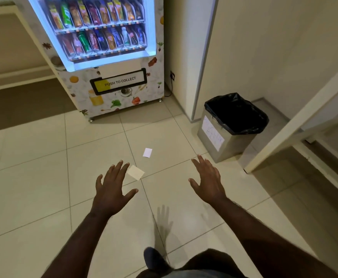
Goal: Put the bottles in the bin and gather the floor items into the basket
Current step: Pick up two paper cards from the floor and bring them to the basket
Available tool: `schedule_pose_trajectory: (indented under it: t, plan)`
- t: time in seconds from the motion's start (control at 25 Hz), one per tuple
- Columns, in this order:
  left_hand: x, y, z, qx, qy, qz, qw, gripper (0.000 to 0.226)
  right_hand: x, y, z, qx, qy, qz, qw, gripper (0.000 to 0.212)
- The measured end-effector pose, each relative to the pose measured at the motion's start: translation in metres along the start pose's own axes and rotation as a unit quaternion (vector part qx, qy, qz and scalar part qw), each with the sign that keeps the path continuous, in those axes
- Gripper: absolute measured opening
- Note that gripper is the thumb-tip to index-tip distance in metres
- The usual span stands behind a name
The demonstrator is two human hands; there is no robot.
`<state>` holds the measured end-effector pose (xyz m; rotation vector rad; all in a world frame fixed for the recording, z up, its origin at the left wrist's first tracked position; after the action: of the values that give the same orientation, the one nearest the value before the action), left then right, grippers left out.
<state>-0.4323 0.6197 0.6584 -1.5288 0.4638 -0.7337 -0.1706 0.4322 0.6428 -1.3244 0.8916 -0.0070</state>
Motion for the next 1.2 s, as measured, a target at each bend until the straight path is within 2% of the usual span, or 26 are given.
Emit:
schedule_pose_trajectory:
  t: [0.28,0.68,0.92,1.2]
  plan:
    - [-0.076,-0.009,0.100,-0.023,0.010,-0.001,1.000,0.088,-0.039,0.034,0.089,0.000,0.033,0.013,0.999,0.070]
    - [-0.142,0.037,0.246,-0.090,0.020,-0.002,0.996,0.086,-0.045,0.104,0.232,-0.045,0.076,0.004,0.996,0.070]
    - [-0.192,0.074,0.301,-0.132,0.004,-0.011,0.991,0.086,-0.067,0.161,0.299,-0.070,0.084,0.018,0.994,0.068]
    - [-0.281,0.163,0.371,-0.201,0.059,0.005,0.978,0.085,-0.064,0.267,0.357,-0.068,0.150,0.035,0.986,0.067]
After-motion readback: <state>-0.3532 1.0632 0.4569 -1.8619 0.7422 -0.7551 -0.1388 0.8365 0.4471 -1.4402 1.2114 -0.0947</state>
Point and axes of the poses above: each hand's wrist, its own z-axis towards the middle knuckle, its own y-axis out of the palm, x = y × z, the point moved 3 cm from there along z, towards the middle knuckle, and after that the axes turned 8 degrees about z, right-handed, at the moved point
